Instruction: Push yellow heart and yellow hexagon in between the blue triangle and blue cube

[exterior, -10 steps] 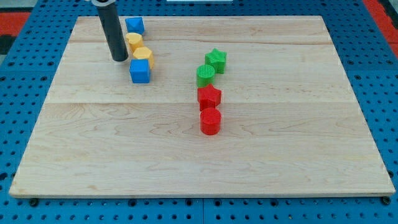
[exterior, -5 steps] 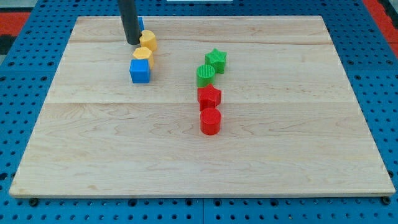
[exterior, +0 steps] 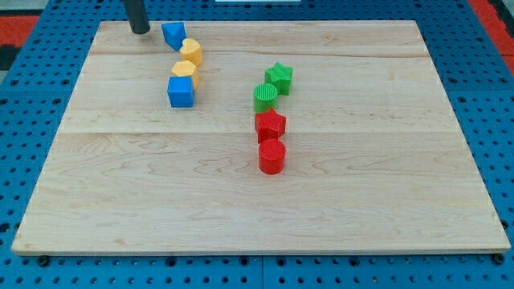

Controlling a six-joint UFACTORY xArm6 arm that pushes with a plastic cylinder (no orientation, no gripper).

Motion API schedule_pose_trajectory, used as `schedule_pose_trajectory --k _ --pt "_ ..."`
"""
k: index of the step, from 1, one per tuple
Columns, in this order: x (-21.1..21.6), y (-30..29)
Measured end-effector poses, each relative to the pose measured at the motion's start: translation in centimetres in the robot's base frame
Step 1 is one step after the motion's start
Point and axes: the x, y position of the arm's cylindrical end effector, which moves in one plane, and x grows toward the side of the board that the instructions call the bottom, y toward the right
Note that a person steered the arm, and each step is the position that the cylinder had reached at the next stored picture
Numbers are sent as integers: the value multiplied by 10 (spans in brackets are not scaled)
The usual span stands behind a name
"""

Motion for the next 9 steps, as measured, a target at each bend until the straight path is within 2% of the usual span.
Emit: schedule_pose_trajectory --k 1,6,9 --pt "14 5" --pt "14 77" --pt "-7 78"
